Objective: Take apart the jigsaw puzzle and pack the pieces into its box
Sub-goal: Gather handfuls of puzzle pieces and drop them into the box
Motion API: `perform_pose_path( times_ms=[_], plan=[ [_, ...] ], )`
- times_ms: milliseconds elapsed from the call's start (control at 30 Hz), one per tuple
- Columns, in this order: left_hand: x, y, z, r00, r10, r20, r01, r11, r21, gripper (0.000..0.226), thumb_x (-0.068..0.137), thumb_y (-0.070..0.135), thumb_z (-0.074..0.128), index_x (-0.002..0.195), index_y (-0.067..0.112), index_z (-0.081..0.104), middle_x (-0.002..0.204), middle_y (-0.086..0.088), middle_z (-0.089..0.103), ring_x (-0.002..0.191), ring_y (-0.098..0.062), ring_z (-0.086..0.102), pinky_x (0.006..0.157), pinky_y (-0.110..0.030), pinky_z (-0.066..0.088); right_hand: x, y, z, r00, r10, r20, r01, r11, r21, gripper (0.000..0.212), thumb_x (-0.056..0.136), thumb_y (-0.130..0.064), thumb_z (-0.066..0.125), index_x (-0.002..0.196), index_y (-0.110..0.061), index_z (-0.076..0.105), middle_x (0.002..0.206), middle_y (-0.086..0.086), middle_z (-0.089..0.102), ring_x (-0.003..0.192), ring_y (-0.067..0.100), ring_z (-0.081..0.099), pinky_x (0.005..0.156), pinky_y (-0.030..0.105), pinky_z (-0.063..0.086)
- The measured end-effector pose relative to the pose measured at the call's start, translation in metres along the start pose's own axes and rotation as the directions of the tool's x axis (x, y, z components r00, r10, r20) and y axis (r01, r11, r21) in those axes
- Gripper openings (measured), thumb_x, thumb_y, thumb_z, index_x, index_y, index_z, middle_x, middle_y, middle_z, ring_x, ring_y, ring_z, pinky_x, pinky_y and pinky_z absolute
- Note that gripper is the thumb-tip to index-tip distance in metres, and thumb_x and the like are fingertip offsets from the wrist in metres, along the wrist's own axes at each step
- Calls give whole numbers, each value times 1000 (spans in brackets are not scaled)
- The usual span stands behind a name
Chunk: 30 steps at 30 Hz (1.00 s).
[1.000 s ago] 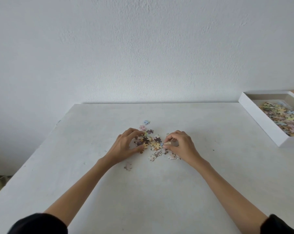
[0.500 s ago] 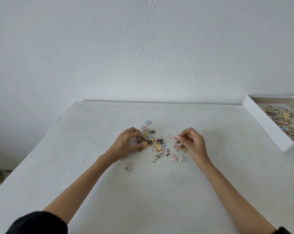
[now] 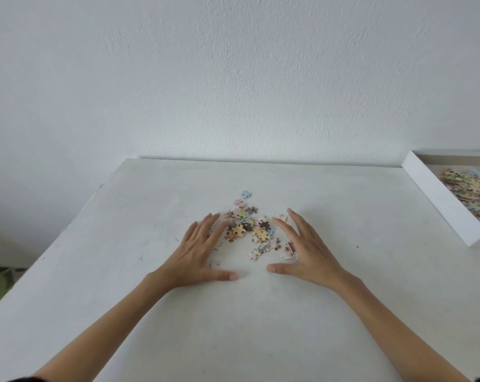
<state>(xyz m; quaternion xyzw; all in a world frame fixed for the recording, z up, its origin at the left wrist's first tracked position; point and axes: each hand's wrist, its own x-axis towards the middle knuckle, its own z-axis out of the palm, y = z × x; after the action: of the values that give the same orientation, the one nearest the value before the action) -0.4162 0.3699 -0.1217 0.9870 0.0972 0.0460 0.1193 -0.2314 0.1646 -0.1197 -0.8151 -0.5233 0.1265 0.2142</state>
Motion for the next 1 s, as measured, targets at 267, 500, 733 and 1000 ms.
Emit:
perform_pose_path(
  times_ms=[267,500,733,1000],
  plan=[
    [51,1,6,995,73,-74,-83,985,-149,91,79,75,29,148,17,10,153,-5,10,139,-18,22,115,-31,21,30,-9,4,998,34,62,-22,984,-179,98,70,-79,16,145,-23,-11,154,1,-19,139,10,-21,111,26,-11],
    [97,-9,-6,996,-34,-87,-1,927,-375,64,91,57,24,145,21,27,153,0,21,140,-15,21,112,-31,21,36,-8,-1,998,-15,61,20,997,-76,100,68,-79,30,147,-26,-1,156,-8,-4,142,6,-7,112,23,-6],
    [121,-2,-6,996,29,82,5,921,-390,49,100,40,23,141,17,38,151,0,31,142,-11,19,116,-31,11,27,-15,-11,997,-32,66,30,999,28,89,75,-67,50,145,-30,11,154,-14,10,137,-4,2,116,29,7],
    [68,-15,-21,991,110,73,-82,945,-317,93,69,81,41,145,31,23,150,6,25,134,-9,27,110,-29,24,17,1,-9,993,-39,108,47,997,-66,120,53,-87,40,145,-28,-10,155,-12,-10,138,-1,-14,113,23,-4]
  ],
)
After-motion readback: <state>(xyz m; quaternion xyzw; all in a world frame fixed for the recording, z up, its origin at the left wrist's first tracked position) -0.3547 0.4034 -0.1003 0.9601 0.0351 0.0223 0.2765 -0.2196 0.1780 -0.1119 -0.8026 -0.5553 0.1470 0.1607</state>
